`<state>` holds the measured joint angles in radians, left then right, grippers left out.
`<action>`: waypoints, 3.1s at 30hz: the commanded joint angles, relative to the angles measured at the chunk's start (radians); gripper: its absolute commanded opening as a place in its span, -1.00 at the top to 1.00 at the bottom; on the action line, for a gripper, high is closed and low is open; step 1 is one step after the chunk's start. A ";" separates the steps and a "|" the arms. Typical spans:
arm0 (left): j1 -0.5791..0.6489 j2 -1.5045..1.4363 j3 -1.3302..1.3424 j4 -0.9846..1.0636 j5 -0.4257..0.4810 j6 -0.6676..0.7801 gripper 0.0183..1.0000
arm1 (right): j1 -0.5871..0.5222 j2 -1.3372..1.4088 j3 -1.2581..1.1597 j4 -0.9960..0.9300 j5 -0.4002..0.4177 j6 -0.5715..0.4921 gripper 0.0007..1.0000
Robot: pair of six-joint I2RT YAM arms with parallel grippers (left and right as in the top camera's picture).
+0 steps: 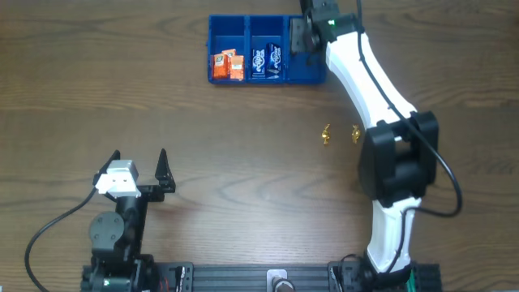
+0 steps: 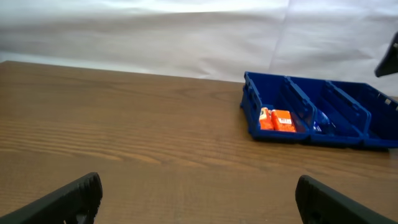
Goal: Sort Candies Into Trays
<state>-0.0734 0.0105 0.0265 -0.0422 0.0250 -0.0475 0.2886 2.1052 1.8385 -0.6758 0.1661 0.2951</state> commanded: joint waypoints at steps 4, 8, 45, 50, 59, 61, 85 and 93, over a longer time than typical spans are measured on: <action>0.003 -0.006 -0.022 -0.035 -0.009 0.011 -1.00 | 0.002 -0.456 -0.602 0.059 -0.038 0.023 -0.29; 0.003 -0.006 -0.022 -0.035 -0.009 0.011 -0.99 | 0.004 -0.448 -0.788 0.077 -0.073 0.076 -0.27; 0.003 -0.006 -0.022 -0.035 -0.009 0.011 -1.00 | 0.048 -0.512 -0.816 0.182 -0.033 0.098 0.74; 0.003 -0.006 -0.022 -0.035 -0.009 0.011 -1.00 | 0.044 -0.502 -0.353 0.089 0.017 -0.018 0.76; 0.003 -0.006 -0.022 -0.035 -0.009 0.011 -1.00 | -0.005 0.002 0.096 -0.021 0.013 -0.038 0.69; 0.003 -0.006 -0.022 -0.035 -0.009 0.011 -1.00 | -0.007 0.038 0.096 -0.019 0.013 -0.038 0.68; 0.003 -0.006 -0.022 -0.035 -0.009 0.011 -1.00 | -0.177 -0.616 -0.829 0.114 -0.055 -0.052 -0.58; 0.003 -0.006 -0.022 -0.035 -0.009 0.011 -1.00 | -0.201 -0.402 -0.869 0.115 -0.056 -0.029 -0.52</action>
<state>-0.0734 0.0105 0.0265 -0.0425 0.0250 -0.0475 0.0944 1.6577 0.9710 -0.5617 0.1112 0.2523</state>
